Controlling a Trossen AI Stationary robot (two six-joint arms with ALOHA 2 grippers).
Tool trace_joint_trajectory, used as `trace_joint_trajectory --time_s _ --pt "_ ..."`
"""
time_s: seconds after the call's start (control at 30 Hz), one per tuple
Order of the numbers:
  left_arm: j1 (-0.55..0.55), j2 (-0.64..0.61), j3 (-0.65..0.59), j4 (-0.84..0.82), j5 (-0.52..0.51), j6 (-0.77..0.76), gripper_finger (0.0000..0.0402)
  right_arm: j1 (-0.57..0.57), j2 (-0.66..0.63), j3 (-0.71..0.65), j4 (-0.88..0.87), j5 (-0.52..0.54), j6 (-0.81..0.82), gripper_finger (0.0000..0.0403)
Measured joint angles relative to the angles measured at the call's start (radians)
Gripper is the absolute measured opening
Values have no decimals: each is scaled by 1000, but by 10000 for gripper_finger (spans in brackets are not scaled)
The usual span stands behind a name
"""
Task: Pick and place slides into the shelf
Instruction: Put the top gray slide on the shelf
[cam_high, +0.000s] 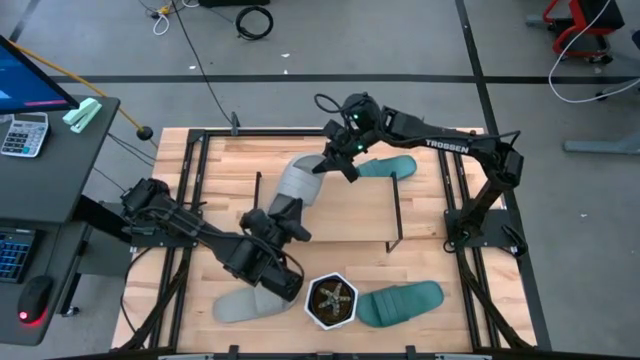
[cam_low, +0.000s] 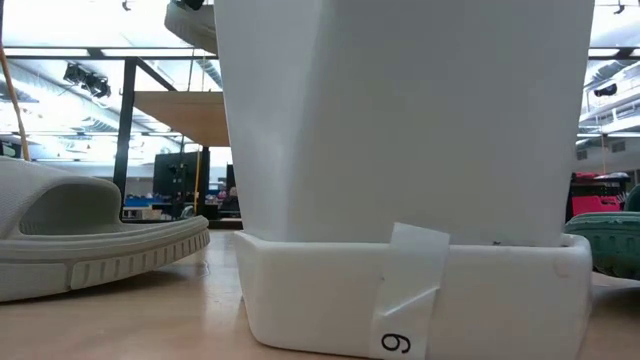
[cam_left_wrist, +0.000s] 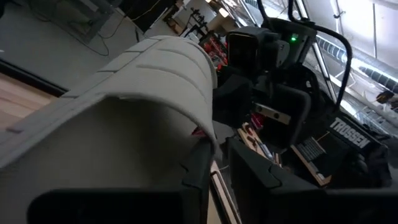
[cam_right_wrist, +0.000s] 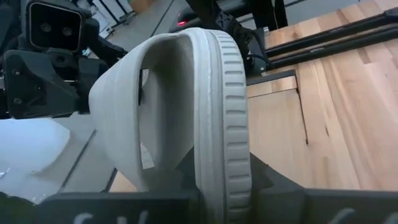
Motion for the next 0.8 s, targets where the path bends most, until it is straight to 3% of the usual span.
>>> trace_joint_trajectory --time_s 0.23,0.43,0.63,0.8 --pt "-54 0 1 27 -20 6 65 -58 2 46 -7 19 0 48" --pt "-97 -10 1 83 -16 126 72 -94 2 72 -56 -34 1 48" --pt "-132 -85 0 158 -14 377 69 -106 39 144 -124 -92 10 48" --pt "-157 -174 1 292 -13 683 63 -105 165 356 -348 -103 -50 48"
